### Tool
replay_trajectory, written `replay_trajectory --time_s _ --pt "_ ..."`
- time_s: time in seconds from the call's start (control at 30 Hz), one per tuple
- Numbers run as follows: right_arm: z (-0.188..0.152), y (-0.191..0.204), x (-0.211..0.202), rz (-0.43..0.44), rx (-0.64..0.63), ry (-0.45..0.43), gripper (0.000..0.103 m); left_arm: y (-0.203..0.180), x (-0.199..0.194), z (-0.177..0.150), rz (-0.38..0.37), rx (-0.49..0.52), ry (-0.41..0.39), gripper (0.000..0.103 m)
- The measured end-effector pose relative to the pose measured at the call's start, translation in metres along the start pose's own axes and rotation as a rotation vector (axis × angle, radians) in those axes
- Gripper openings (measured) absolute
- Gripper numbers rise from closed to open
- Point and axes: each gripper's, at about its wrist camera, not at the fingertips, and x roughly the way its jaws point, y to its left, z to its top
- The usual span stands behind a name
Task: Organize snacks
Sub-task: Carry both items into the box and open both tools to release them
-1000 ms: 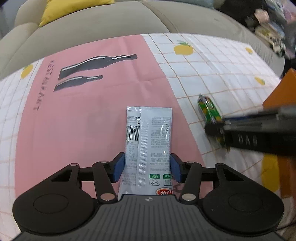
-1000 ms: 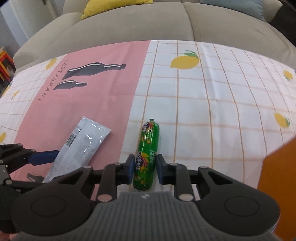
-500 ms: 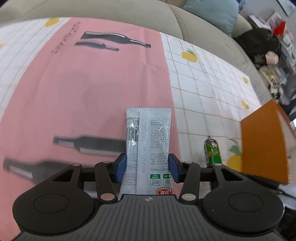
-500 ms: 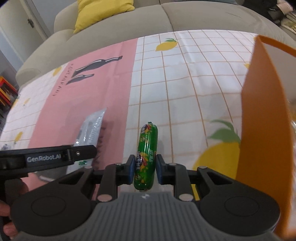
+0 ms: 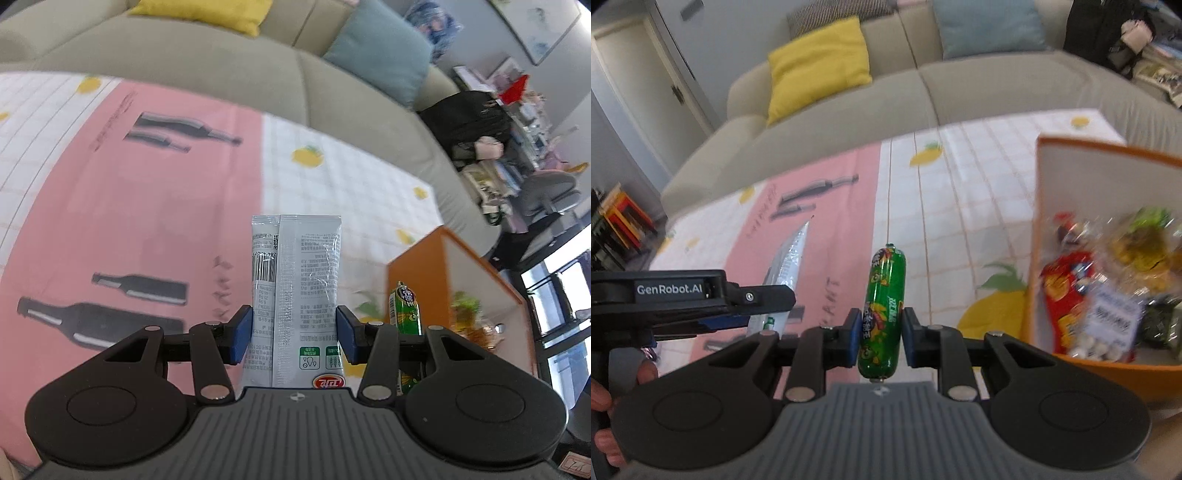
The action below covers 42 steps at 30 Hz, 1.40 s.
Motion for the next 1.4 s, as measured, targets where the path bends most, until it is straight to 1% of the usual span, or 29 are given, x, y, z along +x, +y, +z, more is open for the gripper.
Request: replay_trajectory --time_s 0.1,0.2,0.37,0.43,0.5,0.6,0.67,0.83,0.93,1.0,1.1,1.2,1.27,1.37,1.4 --pt "0.004 -0.010 -0.024 0.001 0.007 -0.054 0.021 -0.021 -0.005 0.003 -0.031 0.028 -0.011 0.054" --pt "0.009 -0.023 -0.046 -0.021 0.018 -0.102 0.021 -0.047 -0.009 0.006 -0.056 0.074 -0.022 0.054" --pt "0.014 -0.059 -0.075 -0.084 0.063 -0.170 0.021 -0.092 0.001 0.011 -0.112 0.146 -0.012 0.054" --pt "0.017 -0.077 -0.084 -0.124 0.082 -0.187 0.021 -0.114 0.010 0.014 -0.114 0.188 -0.008 0.054" --pt "0.019 -0.096 -0.093 -0.174 0.103 -0.199 0.021 -0.136 0.019 0.017 -0.137 0.229 0.003 0.054" --pt "0.020 -0.128 -0.103 -0.242 0.147 -0.196 0.021 -0.170 0.036 0.018 -0.167 0.307 0.025 0.054" --pt "0.022 -0.149 -0.108 -0.282 0.169 -0.179 0.021 -0.189 0.048 0.017 -0.180 0.353 0.044 0.054" --pt "0.024 -0.193 -0.112 -0.385 0.174 -0.122 0.021 -0.223 0.086 0.009 -0.192 0.420 0.115 0.054" --pt "0.025 -0.213 -0.109 -0.416 0.159 -0.070 0.021 -0.235 0.109 0.002 -0.169 0.455 0.154 0.054" --pt "0.026 -0.222 -0.104 -0.435 0.140 -0.032 0.021 -0.238 0.125 -0.002 -0.132 0.470 0.177 0.054" --pt "0.030 -0.231 -0.090 -0.439 0.115 0.017 0.021 -0.240 0.147 -0.008 -0.072 0.513 0.201 0.054" --pt "0.030 -0.235 -0.080 -0.439 0.111 0.046 0.021 -0.241 0.163 -0.014 0.008 0.564 0.215 0.054" --pt "0.030 -0.233 -0.075 -0.407 0.121 0.054 0.021 -0.242 0.171 -0.016 0.052 0.588 0.227 0.054" --pt "0.030 -0.228 -0.062 -0.329 0.133 0.076 0.021 -0.241 0.182 -0.020 0.102 0.607 0.248 0.054" --pt "0.030 -0.227 -0.057 -0.314 0.139 0.086 0.021 -0.243 0.182 -0.021 0.114 0.633 0.236 0.054"
